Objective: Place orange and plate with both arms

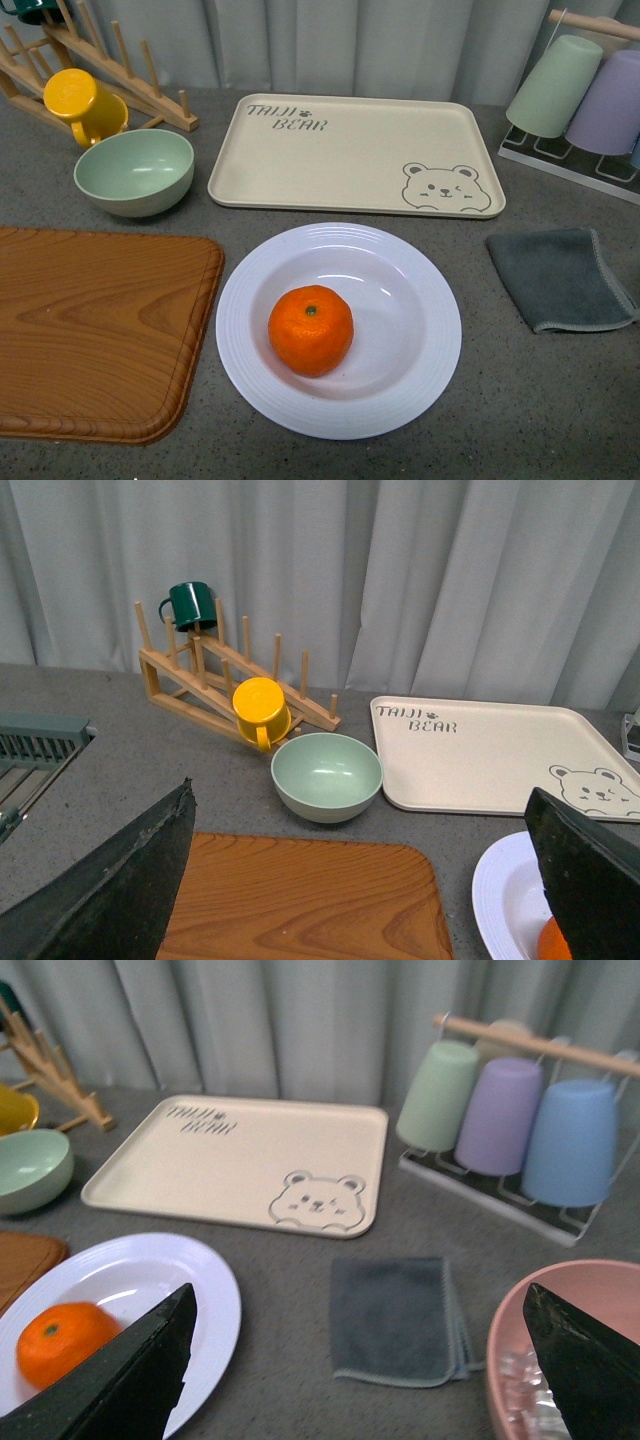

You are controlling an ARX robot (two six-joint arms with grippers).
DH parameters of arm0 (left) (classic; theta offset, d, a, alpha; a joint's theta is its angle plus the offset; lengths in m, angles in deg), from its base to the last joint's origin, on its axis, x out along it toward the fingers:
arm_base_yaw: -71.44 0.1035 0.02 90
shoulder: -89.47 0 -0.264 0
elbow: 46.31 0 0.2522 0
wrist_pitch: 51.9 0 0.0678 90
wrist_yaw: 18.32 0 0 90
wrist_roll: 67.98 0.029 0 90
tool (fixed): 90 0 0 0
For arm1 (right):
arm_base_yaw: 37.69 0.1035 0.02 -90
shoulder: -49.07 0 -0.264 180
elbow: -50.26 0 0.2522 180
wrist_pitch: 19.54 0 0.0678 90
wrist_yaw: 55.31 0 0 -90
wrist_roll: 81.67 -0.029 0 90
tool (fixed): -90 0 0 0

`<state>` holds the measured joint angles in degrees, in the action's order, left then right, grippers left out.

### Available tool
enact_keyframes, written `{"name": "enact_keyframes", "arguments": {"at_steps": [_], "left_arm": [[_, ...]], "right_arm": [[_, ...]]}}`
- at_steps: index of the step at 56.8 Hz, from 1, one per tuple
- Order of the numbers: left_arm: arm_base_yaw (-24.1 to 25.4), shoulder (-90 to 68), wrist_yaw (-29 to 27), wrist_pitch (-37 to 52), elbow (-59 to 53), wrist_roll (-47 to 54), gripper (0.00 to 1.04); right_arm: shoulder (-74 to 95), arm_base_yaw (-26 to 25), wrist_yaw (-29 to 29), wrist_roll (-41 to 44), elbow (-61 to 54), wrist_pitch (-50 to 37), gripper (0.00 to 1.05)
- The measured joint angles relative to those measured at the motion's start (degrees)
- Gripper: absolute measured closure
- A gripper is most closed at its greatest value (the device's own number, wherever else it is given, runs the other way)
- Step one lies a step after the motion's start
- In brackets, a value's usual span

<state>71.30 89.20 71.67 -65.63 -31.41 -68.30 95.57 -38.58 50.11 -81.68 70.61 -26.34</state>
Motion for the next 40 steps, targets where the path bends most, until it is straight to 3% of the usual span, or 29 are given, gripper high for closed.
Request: {"name": "enact_keyframes", "arguments": {"at_steps": [10, 19, 40], "left_arm": [[0.00, 0.00, 0.00, 0.00, 0.00, 0.00, 0.06], [0.00, 0.02, 0.00, 0.00, 0.00, 0.02, 0.06], [0.00, 0.04, 0.00, 0.00, 0.00, 0.02, 0.06]], "right_arm": [[21.44, -0.44, 6.78, -2.12, 5.31, -1.68, 0.09], [39.98, -1.53, 16.61, -9.31, 13.62, 0.87, 0.09], [62.82, -1.97, 24.24, -19.82, 26.10, 1.22, 0.09]]}}
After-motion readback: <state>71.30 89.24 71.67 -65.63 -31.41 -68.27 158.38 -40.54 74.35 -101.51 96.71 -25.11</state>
